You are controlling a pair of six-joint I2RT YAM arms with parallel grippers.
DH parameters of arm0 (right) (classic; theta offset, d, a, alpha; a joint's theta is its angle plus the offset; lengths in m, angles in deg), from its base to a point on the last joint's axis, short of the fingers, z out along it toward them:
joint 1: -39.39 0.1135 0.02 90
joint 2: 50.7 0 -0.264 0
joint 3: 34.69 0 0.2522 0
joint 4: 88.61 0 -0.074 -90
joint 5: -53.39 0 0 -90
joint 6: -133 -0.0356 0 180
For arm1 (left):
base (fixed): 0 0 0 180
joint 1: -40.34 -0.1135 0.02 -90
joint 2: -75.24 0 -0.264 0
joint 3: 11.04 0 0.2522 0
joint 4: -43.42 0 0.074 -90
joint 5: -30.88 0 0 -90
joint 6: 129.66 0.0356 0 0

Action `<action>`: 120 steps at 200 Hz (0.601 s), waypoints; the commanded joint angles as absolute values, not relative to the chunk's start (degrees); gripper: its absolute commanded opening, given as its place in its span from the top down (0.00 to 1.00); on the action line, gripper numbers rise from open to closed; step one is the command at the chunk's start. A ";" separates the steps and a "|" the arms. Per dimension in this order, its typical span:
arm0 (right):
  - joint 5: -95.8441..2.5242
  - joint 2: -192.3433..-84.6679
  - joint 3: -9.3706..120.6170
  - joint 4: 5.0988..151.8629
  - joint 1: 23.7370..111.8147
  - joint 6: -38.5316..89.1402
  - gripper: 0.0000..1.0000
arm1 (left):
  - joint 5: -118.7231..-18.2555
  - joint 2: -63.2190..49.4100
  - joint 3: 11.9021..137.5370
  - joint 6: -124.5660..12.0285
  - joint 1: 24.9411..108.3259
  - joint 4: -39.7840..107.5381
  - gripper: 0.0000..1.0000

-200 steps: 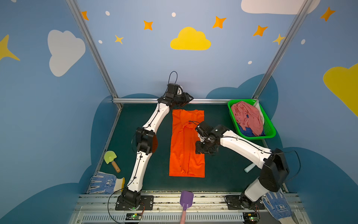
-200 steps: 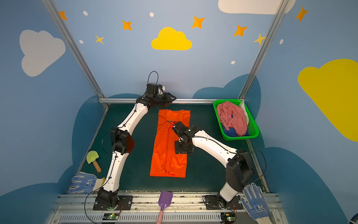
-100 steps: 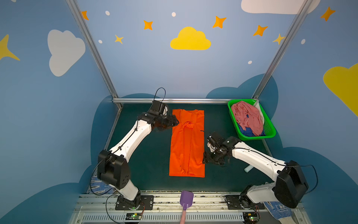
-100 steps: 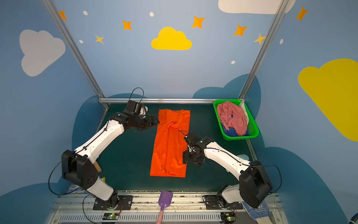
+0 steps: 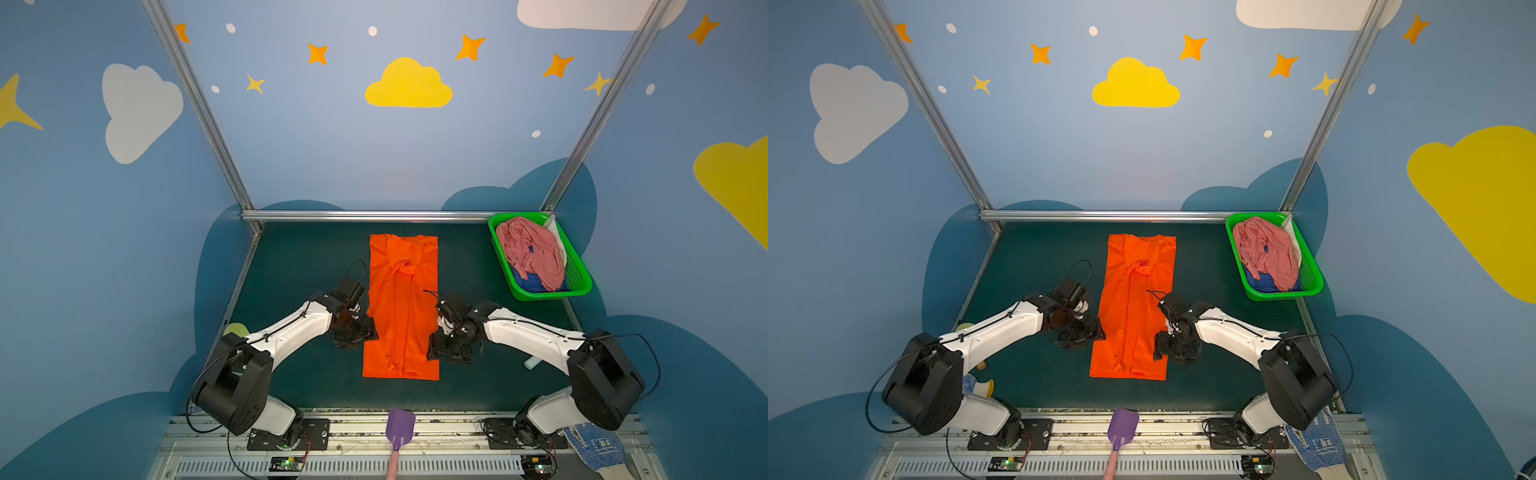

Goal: Fold and stack the t-shirts
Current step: 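Grasp the near hem corners of the orange strip with both grippers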

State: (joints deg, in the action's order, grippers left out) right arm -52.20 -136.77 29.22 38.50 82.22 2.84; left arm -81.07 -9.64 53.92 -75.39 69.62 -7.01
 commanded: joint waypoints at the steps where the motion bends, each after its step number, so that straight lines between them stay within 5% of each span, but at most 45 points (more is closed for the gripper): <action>1: -52.99 -137.84 27.84 40.01 82.73 1.15 0.34 | -82.85 -11.35 52.20 -76.57 71.04 -5.46 0.30; 120: -52.95 -141.92 26.72 39.93 85.29 -1.02 0.46 | -83.24 -12.04 45.62 -79.87 74.53 -4.18 0.56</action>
State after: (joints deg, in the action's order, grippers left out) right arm -52.77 -140.79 27.36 40.38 84.56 -0.11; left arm -83.28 -12.55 47.14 -78.71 74.23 -4.52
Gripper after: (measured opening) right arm 0.565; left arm 0.464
